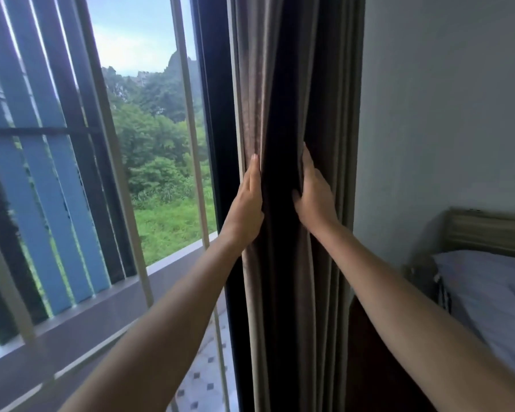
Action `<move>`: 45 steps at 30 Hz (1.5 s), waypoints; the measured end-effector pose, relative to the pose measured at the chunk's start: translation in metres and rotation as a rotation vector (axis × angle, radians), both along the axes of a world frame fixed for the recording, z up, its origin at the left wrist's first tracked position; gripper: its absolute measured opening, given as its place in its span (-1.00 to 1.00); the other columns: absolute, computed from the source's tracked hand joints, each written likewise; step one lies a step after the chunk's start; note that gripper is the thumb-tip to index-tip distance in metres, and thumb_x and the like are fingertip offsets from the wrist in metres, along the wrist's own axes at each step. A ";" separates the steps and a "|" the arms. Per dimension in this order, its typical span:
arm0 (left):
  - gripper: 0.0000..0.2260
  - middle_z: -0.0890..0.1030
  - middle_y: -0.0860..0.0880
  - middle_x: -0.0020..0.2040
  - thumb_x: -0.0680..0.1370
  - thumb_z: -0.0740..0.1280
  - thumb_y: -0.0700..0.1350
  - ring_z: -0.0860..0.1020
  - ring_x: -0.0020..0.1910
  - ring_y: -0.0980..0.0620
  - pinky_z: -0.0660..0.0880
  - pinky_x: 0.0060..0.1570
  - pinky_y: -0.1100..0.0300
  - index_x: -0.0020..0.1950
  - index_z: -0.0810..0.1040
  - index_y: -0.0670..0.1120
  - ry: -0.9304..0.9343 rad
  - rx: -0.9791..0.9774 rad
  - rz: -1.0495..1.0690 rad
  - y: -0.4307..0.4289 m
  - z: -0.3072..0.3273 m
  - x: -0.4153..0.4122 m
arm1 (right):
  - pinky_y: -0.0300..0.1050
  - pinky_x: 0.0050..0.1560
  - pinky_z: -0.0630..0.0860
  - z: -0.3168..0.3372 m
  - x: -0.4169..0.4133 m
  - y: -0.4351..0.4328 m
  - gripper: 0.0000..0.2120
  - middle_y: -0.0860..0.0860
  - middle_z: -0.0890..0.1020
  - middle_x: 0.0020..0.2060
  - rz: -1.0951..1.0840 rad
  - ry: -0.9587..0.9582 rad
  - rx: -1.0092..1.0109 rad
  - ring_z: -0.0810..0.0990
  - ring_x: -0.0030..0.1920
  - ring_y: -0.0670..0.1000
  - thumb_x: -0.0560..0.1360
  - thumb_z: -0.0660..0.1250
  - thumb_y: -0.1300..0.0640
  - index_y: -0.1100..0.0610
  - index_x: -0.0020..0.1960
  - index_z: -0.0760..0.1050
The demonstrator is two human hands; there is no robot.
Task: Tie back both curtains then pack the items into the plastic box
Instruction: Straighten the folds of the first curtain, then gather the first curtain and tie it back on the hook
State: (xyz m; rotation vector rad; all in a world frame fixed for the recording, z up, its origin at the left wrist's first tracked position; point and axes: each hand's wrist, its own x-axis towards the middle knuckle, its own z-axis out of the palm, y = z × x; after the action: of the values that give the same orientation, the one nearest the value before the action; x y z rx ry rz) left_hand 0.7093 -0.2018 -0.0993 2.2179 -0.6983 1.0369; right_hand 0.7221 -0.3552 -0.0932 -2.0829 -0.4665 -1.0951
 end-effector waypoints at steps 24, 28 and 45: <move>-0.18 -0.09 -0.11 0.59 0.32 -0.05 -0.56 -0.15 0.56 -0.01 -0.04 0.54 0.02 0.56 -0.12 -0.18 -0.058 -0.058 -0.043 -0.008 -0.011 -0.027 | -0.32 -0.29 0.52 -0.182 -0.099 0.046 -0.23 0.13 0.47 0.30 -0.239 0.191 -0.298 0.54 0.09 0.05 0.50 0.29 0.33 0.00 0.58 0.01; -0.48 -0.02 -0.17 0.58 0.60 -0.03 -0.37 -0.07 0.57 -0.04 0.01 0.52 -0.04 0.55 -0.07 -0.24 -0.100 -0.120 -0.120 -0.014 -0.014 -0.024 | -0.22 -0.29 0.59 -0.187 -0.105 0.061 -0.26 0.11 0.49 0.32 -0.235 0.139 -0.287 0.55 0.08 0.09 0.49 0.30 0.33 0.06 0.57 0.08; -0.16 -0.13 -0.13 0.58 0.33 -0.05 -0.59 -0.08 0.57 -0.01 0.20 0.47 -0.03 0.56 -0.20 -0.16 0.007 -0.036 0.002 -0.008 -0.014 -0.017 | 0.05 0.39 0.36 -0.074 -0.042 -0.014 -0.62 0.17 0.36 0.39 -0.288 -0.223 0.117 0.31 0.41 0.10 0.60 0.23 0.12 0.14 0.40 0.40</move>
State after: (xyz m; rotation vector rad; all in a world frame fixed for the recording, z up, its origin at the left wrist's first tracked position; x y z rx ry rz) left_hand 0.6926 -0.2100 -0.1132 2.1908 -0.6686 1.0341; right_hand 0.6805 -0.3689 -0.1671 -1.9743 -0.2031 -1.4961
